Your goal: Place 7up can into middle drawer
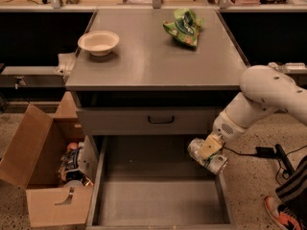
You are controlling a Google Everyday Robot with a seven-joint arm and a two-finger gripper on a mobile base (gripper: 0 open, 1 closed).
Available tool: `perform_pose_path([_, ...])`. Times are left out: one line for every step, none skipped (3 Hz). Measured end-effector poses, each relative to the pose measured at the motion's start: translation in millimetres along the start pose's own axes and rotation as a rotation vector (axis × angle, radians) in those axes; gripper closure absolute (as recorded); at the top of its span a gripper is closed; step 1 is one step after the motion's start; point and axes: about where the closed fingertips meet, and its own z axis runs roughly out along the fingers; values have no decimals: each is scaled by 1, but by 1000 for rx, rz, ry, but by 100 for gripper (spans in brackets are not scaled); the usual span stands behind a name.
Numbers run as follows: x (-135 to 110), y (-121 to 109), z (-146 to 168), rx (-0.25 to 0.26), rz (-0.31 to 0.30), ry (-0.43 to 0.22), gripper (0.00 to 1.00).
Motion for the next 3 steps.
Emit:
perform_pose_path([23,-1,70,-101,-66,13,100])
perform_pose_path([38,1,127,-181,-105,17,100])
perform_pose_path([38,1,127,-181,-105,17,100])
